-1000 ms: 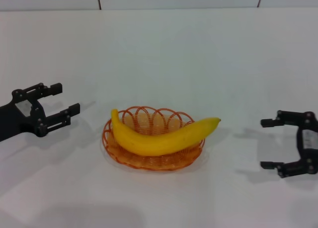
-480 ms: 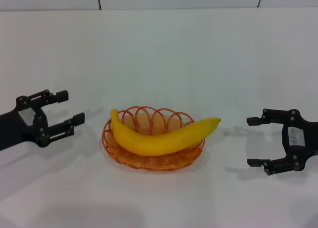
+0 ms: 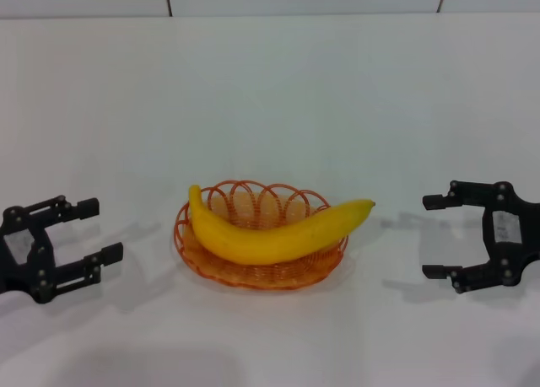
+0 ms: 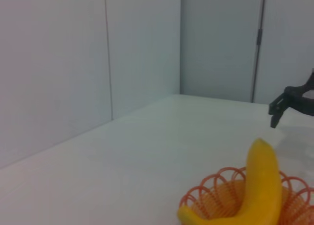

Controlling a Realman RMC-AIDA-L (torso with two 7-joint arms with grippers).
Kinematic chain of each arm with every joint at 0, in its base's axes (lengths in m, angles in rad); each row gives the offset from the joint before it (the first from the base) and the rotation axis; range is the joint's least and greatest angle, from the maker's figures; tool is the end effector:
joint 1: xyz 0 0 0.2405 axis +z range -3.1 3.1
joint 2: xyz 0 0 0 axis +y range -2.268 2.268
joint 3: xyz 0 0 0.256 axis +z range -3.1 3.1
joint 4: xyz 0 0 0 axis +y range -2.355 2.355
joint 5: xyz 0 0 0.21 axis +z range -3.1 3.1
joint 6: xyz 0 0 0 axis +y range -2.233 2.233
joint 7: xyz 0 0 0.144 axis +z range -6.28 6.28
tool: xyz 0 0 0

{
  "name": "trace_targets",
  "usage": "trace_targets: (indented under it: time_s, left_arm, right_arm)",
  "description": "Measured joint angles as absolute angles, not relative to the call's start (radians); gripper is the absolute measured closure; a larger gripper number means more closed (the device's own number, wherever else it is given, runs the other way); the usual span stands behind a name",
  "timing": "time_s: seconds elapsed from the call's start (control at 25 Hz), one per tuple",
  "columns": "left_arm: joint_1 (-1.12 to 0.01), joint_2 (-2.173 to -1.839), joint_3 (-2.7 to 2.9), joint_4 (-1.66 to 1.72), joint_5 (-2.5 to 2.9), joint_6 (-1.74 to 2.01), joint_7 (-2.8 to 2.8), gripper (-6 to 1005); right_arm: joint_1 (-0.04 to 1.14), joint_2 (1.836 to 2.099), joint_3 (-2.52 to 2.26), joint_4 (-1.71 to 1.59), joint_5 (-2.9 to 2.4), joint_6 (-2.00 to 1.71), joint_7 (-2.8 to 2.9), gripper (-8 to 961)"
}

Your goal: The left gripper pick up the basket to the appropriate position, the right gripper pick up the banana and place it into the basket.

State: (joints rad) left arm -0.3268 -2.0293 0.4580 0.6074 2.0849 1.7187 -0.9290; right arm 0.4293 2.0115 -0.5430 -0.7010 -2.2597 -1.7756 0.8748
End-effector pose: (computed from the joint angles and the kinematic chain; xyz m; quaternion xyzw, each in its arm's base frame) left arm -0.3361 0.2548 0.0321 -0.9403 -0.1250 -0.2345 0.2126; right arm 0.3167 0.2748 0.0341 -0.9818 0.0129 0.1490 0.1174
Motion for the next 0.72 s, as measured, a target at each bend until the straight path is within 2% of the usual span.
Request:
trace_targets:
  time_s: [0.72]
  left_arm:
    - [-0.331, -2.029, 0.471, 0.607, 2.140, 1.764, -0.891, 288]
  right_arm:
    - [0.440, 2.011, -0.542, -0.699, -2.259, -1.778, 0.875, 60]
